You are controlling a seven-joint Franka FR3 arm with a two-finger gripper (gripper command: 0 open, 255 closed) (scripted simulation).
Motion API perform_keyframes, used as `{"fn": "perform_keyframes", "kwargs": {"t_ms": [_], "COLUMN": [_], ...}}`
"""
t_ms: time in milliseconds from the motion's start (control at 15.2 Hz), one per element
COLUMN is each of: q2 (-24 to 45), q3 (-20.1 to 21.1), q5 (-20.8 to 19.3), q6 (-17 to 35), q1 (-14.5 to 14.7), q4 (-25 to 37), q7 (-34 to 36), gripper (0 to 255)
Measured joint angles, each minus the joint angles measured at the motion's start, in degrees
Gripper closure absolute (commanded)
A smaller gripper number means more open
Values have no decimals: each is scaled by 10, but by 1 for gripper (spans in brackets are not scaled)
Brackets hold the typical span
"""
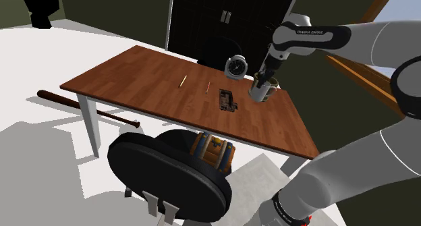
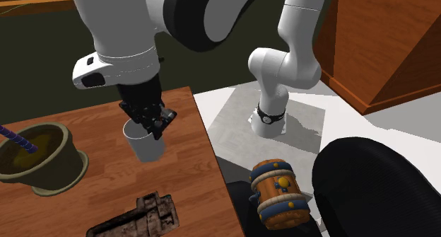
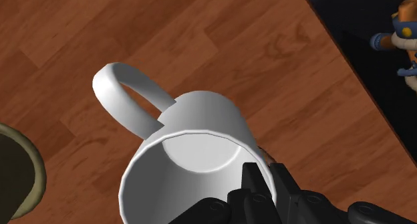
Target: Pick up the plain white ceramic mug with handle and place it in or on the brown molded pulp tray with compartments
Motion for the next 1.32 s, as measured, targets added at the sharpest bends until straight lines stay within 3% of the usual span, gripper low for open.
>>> {"fn": "perform_keyframes", "kwargs": {"t_ms": [726,1320], "q2": [233,255], "q3": [18,19], "q5": [76,84], "q6": [-58,-1], "q1": [30,29], "q4": [280,244], "q7": [24,18], "gripper": [255,255]}}
